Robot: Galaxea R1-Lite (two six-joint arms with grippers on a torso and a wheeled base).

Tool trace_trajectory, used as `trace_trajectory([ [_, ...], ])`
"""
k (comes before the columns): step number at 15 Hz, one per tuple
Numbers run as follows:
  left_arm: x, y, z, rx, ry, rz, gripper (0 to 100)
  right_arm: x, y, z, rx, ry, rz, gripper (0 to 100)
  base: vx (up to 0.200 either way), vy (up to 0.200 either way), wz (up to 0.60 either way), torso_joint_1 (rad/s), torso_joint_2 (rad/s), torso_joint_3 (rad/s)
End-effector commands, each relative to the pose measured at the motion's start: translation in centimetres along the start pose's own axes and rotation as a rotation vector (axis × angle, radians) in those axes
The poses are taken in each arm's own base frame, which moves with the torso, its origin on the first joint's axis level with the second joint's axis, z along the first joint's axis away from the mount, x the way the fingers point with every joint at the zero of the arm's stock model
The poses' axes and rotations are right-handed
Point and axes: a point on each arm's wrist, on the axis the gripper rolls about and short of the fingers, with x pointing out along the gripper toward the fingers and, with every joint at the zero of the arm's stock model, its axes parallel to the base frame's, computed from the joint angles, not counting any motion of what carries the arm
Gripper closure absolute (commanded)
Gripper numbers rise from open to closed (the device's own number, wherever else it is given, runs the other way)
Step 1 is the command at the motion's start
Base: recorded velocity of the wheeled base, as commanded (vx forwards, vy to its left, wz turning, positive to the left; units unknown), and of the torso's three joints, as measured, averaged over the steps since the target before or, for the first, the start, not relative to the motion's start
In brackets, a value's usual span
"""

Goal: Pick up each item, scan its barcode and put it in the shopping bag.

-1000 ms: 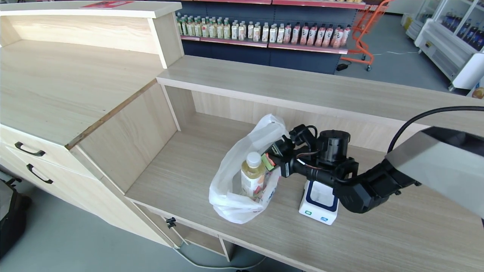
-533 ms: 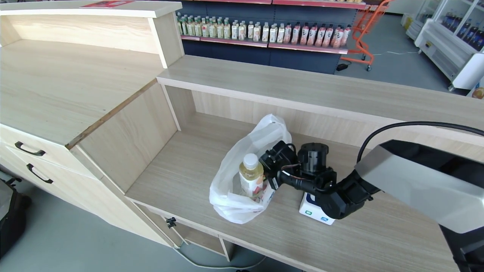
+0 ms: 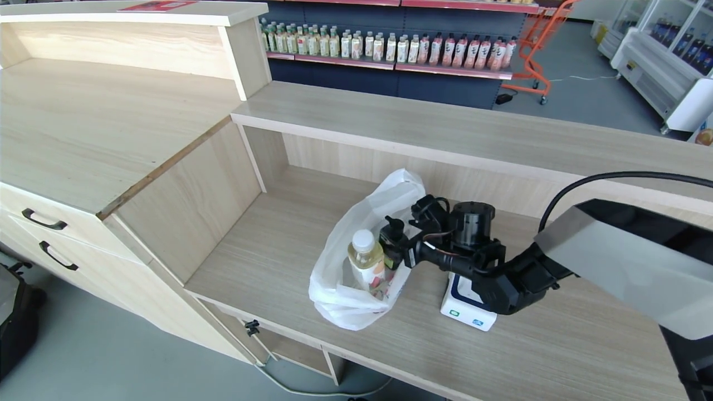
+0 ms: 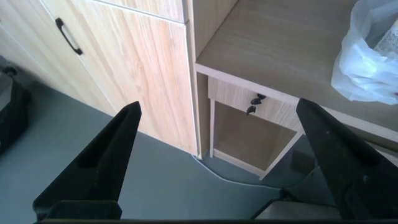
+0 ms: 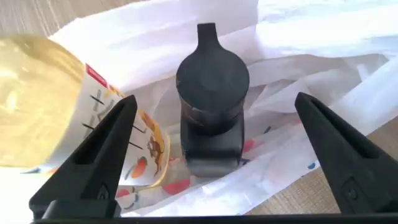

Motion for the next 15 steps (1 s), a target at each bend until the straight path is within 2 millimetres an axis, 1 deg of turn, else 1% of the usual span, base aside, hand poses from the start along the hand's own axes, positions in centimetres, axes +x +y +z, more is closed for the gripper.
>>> trace_trajectory([
  [1,0.0,0.0,0.0,0.000,0.000,0.001,0,-3.9,-0.9,6.2,0.150,-0.108,-0.026,0,0.000,0.000,0.00,0.000,0.00,0.000],
  [2,0.0,0.0,0.0,0.000,0.000,0.001,0,-8.3,-1.6,8.6,0.244,-0.097,-0.051,0,0.000,0.000,0.00,0.000,0.00,0.000],
  [3,0.0,0.0,0.0,0.000,0.000,0.001,0,-11.9,-1.8,9.5,0.278,-0.074,-0.074,0,0.000,0.000,0.00,0.000,0.00,0.000],
  [4,0.0,0.0,0.0,0.000,0.000,0.001,0,-15.8,-1.4,10.2,0.305,-0.055,-0.066,0,0.000,0.000,0.00,0.000,0.00,0.000],
  [5,0.0,0.0,0.0,0.000,0.000,0.001,0,-17.9,-1.2,10.3,0.321,-0.046,-0.053,0,0.000,0.000,0.00,0.000,0.00,0.000],
  [6,0.0,0.0,0.0,0.000,0.000,0.001,0,-22.3,-0.6,10.2,0.331,-0.048,-0.059,0,0.000,0.000,0.00,0.000,0.00,0.000],
  [7,0.0,0.0,0.0,0.000,0.000,0.001,0,-25.6,0.5,9.0,0.330,-0.035,-0.086,0,0.000,0.000,0.00,0.000,0.00,0.000],
  [8,0.0,0.0,0.0,0.000,0.000,0.001,0,-28.3,1.2,7.7,0.307,-0.023,-0.126,0,0.000,0.000,0.00,0.000,0.00,0.000],
  [10,0.0,0.0,0.0,0.000,0.000,0.001,0,-33.5,3.2,4.0,0.246,0.029,-0.235,0,0.000,0.000,0.00,0.000,0.00,0.000],
  [12,0.0,0.0,0.0,0.000,0.000,0.001,0,-37.7,6.2,1.0,0.226,0.027,-0.354,0,0.000,0.000,0.00,0.000,0.00,0.000],
  [13,0.0,0.0,0.0,0.000,0.000,0.001,0,-39.5,7.6,0.1,0.195,0.006,-0.384,0,0.000,0.000,0.00,0.000,0.00,0.000],
  [14,0.0,0.0,0.0,0.000,0.000,0.001,0,-40.4,8.2,-0.2,0.172,-0.005,-0.397,0,0.000,0.000,0.00,0.000,0.00,0.000],
  [15,0.0,0.0,0.0,0.000,0.000,0.001,0,-42.3,9.7,-1.7,0.149,-0.009,-0.480,0,0.000,0.000,0.00,0.000,0.00,0.000],
])
